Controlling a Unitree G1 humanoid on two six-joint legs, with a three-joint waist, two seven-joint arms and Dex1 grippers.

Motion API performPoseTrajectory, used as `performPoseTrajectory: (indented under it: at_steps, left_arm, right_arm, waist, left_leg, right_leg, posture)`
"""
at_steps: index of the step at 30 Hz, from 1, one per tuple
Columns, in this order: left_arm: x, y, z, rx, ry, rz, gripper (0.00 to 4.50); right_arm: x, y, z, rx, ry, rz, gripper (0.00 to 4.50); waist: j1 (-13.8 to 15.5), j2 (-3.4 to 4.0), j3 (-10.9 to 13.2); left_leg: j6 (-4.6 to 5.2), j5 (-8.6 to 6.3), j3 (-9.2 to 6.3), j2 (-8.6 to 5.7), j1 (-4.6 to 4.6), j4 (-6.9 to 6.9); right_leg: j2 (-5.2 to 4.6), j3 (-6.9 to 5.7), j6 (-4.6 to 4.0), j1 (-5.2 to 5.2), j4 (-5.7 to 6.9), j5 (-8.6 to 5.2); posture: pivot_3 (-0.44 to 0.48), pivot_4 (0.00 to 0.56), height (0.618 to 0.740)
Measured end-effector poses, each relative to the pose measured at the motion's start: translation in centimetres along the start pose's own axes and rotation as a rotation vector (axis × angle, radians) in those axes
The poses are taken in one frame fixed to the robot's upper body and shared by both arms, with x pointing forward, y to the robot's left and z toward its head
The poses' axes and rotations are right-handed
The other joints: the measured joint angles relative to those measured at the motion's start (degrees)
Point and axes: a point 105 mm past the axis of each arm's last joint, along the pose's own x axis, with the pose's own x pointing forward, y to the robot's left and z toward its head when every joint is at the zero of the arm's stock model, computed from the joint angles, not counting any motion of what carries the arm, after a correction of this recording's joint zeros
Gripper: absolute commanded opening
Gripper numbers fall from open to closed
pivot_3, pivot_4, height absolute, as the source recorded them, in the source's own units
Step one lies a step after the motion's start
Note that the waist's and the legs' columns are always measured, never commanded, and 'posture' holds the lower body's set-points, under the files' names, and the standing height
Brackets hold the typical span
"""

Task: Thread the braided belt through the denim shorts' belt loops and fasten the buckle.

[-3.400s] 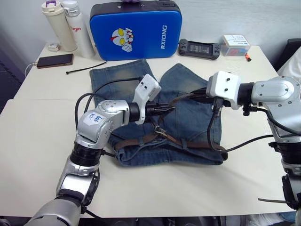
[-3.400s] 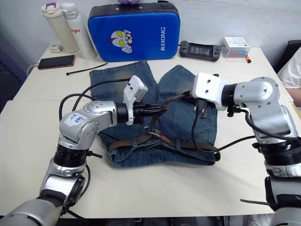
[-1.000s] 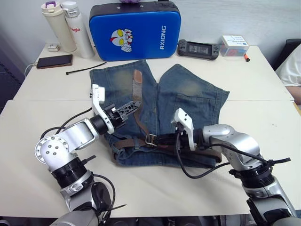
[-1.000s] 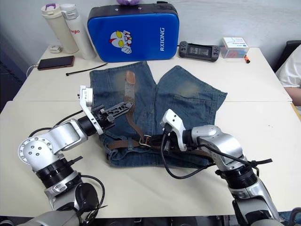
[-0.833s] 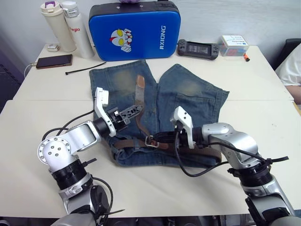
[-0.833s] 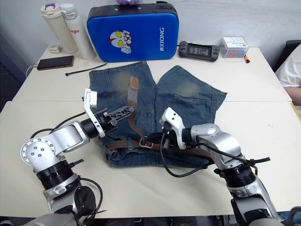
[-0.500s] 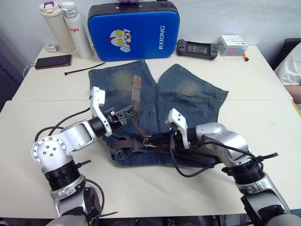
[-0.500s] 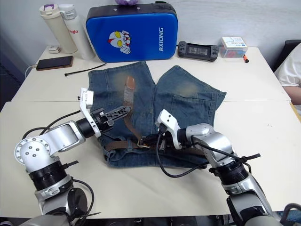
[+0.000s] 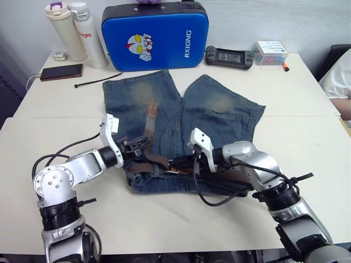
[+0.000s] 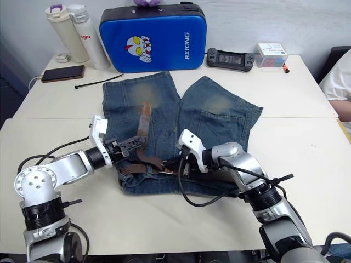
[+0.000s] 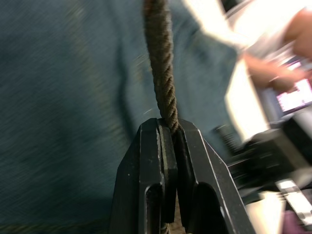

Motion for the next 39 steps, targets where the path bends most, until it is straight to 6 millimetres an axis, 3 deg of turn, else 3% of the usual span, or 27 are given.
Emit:
performPoseTrajectory:
  at_steps: [27, 39]
  left_arm:
    - [0.0, 1.1, -0.1, 0.044, -0.014, 0.052, 0.00]
    - [0.6, -1.1, 1.9, 0.007, -0.084, -0.051, 0.00]
  right_arm:
    - [0.4, 0.1, 0.1, 0.017, 0.012, 0.058, 0.03]
    - [1.7, 0.5, 0.3, -0.061, 0.200, 0.063, 0.03]
  waist:
    - [-0.14, 0.00, 0.00]
    - [-0.78, -0.14, -0.15]
  left_leg:
    - [-0.01, -0.01, 0.00, 0.02, 0.04, -0.03]
    - [-0.17, -0.10, 0.06, 0.13, 0.50, -0.18]
  right_leg:
    - [-0.05, 0.02, 0.00, 0.01, -0.01, 0.00]
    - [-0.11, 0.17, 0.00, 0.28, 0.01, 0.00]
  posture:
    - [0.000, 0.150, 0.725]
    - [0.000, 0.150, 0.725]
